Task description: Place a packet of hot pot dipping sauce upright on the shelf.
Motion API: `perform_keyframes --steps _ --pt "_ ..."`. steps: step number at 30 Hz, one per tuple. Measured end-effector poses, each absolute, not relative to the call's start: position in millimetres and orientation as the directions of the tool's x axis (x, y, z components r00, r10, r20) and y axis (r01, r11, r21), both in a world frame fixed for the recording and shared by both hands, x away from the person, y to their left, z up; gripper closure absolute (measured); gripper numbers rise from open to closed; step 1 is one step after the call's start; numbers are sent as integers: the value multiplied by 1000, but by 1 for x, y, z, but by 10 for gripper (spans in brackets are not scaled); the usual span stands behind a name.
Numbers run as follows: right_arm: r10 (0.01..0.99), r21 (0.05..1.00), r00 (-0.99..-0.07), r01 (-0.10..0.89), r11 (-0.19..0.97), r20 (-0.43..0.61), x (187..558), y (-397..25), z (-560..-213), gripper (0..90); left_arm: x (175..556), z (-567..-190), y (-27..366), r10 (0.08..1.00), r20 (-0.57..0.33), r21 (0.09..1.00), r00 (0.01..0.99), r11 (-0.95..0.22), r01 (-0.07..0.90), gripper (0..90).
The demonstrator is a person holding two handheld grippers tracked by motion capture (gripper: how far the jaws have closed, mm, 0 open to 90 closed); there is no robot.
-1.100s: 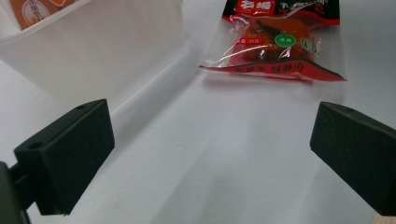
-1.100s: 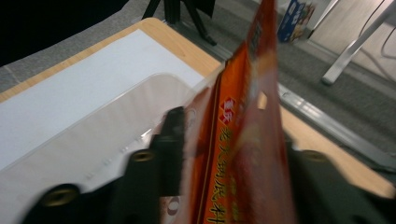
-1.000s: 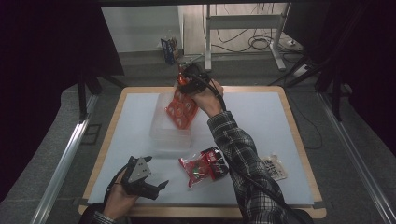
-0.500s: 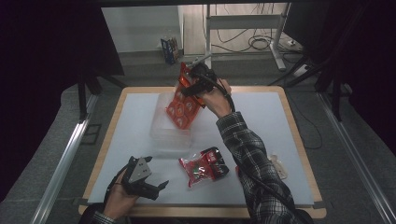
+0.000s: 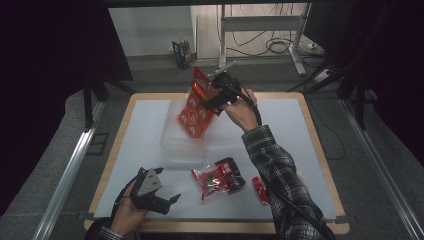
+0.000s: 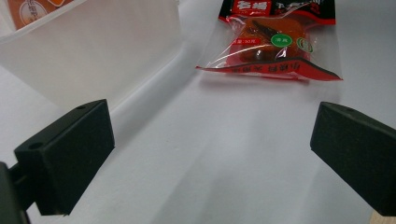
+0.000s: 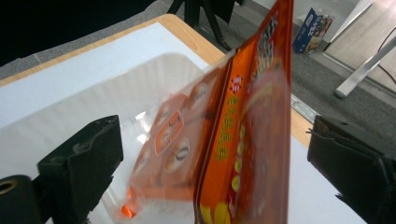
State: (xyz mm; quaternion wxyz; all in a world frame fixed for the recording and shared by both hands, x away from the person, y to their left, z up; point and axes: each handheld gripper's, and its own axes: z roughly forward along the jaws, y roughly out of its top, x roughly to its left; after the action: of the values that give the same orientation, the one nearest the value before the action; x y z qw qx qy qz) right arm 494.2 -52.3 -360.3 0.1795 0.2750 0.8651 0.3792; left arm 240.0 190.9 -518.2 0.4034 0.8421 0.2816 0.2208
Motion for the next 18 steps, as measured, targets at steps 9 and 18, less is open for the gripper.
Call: perform_keyframes --steps 9,18 --pt "616 757 -783 353 550 -83 481 -75 -369 0 241 -518 194 661 126 827 739 -482 290 0" --pt "599 758 -796 334 560 -92 462 -91 -381 0 242 -520 193 654 129 822 745 -491 288 0"
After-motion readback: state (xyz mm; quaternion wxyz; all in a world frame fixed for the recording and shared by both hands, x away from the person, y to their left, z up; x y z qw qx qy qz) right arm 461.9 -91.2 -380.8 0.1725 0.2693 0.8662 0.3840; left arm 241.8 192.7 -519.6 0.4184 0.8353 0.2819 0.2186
